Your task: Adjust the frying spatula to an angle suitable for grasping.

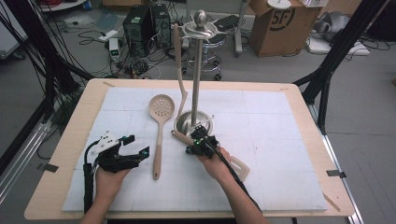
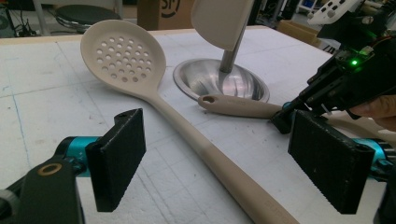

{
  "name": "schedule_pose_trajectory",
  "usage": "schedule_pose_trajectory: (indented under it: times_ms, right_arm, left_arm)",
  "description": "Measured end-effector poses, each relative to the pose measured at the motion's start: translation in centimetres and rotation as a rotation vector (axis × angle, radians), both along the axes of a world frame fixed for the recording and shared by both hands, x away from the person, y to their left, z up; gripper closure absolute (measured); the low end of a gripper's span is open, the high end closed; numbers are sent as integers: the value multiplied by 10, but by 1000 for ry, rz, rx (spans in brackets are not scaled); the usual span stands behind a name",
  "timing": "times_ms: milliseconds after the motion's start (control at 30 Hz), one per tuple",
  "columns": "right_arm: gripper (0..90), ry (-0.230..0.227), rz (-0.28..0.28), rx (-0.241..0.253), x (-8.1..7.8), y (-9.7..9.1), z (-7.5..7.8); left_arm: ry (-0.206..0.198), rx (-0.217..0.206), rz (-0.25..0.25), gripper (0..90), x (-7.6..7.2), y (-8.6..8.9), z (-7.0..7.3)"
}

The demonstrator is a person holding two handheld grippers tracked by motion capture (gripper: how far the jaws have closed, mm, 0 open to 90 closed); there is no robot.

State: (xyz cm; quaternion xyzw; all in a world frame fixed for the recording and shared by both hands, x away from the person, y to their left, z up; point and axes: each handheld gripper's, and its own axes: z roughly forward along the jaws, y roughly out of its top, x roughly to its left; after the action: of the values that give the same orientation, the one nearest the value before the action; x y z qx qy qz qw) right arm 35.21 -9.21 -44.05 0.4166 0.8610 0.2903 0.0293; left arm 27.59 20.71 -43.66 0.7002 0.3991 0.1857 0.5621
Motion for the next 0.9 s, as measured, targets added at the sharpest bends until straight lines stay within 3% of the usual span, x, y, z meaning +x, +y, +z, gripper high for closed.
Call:
schedule_pose_trajectory:
  times_ms: [33,167,233,333,400,567,667,733,833,900]
  right_arm:
    - [899,-63,-17,-69,-1,0,1]
    - [900,-34,-39,-38,2,-6,3]
    - [900,-49,-51,-45,2,-6,4]
    - [900,-117,-105,-72,4,-10,6]
    - [900,-94,-122,-34,9,-16,6]
    - [900,-88,-148,-21,14,-26,8]
    - [900,-101,-137,-60,11,-26,9]
    - [899,-99,-118,-39,8,-31,12]
    - [899,-94,-137,18,5,-47,20]
    - [899,-97,-162,24,6,-61,23]
  left_arm:
    - [2,1,-1,194,0,0,0]
    - [5,-1,-2,195,0,0,0]
    - [2,-5,-1,195,-1,0,0]
    - [3,-5,0,195,-1,1,0]
    - [2,-3,-1,195,0,1,0]
    - [3,-5,-1,195,0,1,0]
    - [2,-7,0,195,-1,1,0]
    - [4,-6,-1,195,0,1,0]
    - [2,-3,-2,195,0,1,0]
    - [6,-2,-3,195,0,0,0]
